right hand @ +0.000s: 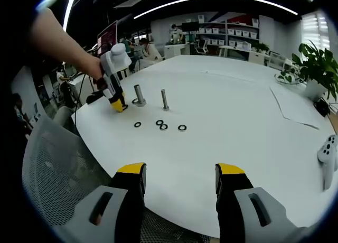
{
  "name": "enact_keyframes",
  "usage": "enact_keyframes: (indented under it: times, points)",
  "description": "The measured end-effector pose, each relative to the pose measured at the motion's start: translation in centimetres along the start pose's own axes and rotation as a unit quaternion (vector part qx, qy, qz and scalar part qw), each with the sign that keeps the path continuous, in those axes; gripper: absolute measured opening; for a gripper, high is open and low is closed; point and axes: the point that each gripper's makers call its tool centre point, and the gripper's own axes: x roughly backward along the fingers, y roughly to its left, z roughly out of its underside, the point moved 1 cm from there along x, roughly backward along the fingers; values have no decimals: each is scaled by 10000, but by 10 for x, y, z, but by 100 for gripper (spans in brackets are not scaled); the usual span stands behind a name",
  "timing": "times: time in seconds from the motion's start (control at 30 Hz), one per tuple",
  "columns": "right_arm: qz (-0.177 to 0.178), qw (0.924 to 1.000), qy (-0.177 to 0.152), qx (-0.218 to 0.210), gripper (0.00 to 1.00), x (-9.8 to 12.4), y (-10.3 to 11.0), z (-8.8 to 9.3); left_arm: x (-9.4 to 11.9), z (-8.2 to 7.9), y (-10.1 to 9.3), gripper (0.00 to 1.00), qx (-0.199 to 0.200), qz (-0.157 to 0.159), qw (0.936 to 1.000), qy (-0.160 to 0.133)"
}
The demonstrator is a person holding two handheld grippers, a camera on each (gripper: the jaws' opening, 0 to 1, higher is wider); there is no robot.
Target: Place the washer onto the threaded stud by aligning its center hole with the stud, sliding it down to the base, and recovering from edge contact or off-axis alignment until the washer reaches the visible bottom stop.
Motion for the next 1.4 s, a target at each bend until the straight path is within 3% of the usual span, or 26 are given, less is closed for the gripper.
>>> enact_keyframes:
  times: [0.67,0.8,1.0,1.4]
  points:
    - [8,10000,0,4,55,0,-1,0,1,1,-1,18,-14,105,9999,20]
    - [4,10000,2,12,55,0,0,0,2,2,-4,18,137,274,9995,34]
    - [-3,10000,5,26,55,0,0,0,4,-2,-5,18,-60,229,9997,-33]
    - [0,10000,15,23,55,-1,0,0,32,-16,-2,18,-490,229,9983,-220]
